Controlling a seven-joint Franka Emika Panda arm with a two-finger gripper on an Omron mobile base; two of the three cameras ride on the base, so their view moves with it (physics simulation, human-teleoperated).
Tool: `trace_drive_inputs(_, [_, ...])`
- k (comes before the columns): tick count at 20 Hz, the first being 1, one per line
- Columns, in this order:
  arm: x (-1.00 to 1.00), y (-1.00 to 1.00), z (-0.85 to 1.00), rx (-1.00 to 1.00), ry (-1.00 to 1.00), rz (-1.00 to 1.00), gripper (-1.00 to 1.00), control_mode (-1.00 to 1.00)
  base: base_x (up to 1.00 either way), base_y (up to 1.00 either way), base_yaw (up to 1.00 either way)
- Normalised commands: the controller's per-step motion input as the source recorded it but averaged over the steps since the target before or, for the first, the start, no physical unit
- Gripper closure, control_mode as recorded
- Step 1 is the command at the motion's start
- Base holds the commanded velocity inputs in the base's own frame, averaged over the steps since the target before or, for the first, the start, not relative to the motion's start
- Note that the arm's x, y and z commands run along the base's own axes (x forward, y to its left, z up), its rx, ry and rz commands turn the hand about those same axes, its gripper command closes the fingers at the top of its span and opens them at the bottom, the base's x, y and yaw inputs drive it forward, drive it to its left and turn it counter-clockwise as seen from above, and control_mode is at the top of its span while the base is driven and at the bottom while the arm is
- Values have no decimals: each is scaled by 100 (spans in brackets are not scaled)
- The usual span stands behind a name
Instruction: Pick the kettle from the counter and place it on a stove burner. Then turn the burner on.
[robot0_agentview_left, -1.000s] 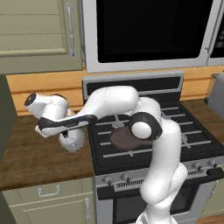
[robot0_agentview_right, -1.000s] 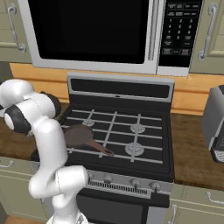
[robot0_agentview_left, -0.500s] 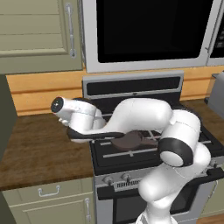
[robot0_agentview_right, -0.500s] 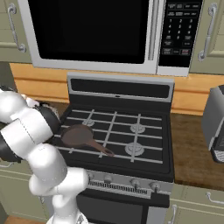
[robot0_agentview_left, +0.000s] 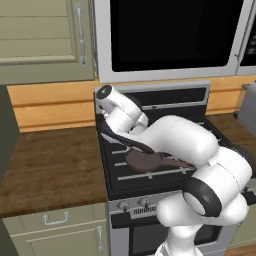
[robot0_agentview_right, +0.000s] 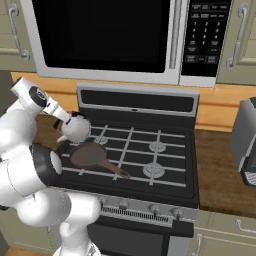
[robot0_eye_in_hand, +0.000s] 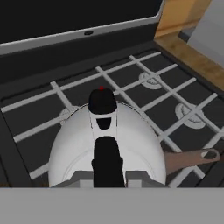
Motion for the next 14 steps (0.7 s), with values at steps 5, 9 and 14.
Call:
trace_drive_inputs(5, [9,-100,0,9,-10,-29,100,-100,0,0,0])
trace_drive_inputs(9, [3,-100,0,7,-13,-25,100,-100,0,0,0])
trace_drive_inputs(14, [1,-100,8,8,-4,-24,100,-100,0,0,0])
